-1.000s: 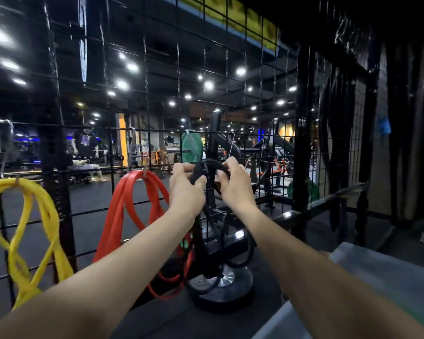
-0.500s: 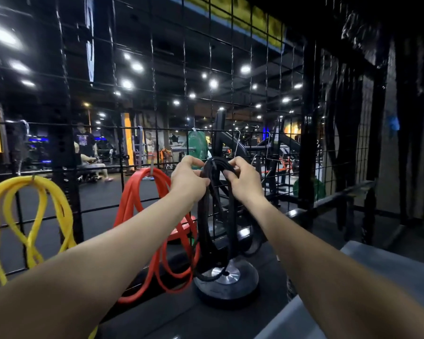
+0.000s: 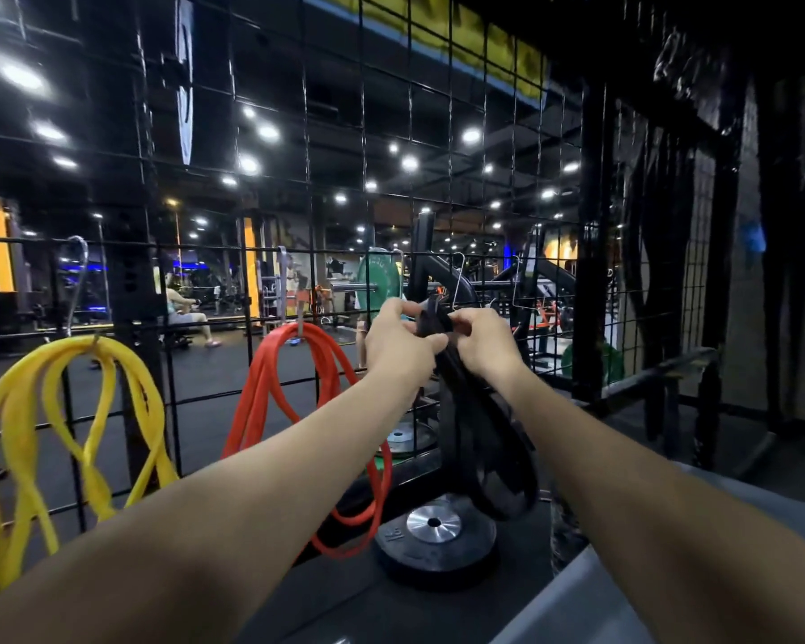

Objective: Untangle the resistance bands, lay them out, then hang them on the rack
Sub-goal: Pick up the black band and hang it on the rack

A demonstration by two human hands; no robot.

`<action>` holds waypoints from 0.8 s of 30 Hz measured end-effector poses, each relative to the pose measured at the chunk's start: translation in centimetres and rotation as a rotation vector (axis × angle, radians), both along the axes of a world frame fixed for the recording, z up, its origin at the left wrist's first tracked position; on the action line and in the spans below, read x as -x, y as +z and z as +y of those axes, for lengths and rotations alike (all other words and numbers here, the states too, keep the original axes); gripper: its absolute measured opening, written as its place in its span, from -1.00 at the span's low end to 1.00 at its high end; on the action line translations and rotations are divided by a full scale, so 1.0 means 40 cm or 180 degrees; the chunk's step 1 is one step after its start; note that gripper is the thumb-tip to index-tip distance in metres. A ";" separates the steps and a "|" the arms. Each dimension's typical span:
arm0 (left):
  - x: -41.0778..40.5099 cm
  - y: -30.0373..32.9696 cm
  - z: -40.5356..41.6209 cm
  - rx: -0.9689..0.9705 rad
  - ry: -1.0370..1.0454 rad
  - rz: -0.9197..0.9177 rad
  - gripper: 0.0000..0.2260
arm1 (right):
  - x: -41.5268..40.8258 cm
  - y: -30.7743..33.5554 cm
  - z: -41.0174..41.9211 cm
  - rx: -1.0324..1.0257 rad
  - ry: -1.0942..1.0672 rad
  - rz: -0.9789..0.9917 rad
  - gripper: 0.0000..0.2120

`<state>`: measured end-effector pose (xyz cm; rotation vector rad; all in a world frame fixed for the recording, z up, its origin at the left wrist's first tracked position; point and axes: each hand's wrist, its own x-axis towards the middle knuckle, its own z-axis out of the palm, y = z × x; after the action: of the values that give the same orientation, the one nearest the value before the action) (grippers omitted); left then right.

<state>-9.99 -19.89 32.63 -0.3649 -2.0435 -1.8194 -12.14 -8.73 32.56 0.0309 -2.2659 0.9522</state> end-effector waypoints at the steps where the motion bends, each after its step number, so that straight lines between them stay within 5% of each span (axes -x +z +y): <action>1: -0.003 0.003 0.002 0.0003 0.0046 0.0012 -0.71 | -0.001 0.000 0.003 0.0008 -0.0018 -0.0002 -0.78; 12: -0.027 -0.014 -0.089 0.1767 0.0972 0.1034 -0.71 | -0.002 -0.042 -0.056 -0.0112 0.0396 0.0087 -0.83; 24: -0.046 -0.027 -0.118 0.2209 0.1073 0.1502 -0.60 | -0.027 -0.045 -0.045 0.0086 0.0470 0.0189 -0.77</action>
<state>-8.14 -24.61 31.53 -0.5303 -2.1492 -0.7038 -11.08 -10.54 30.76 0.2144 -2.2195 1.0443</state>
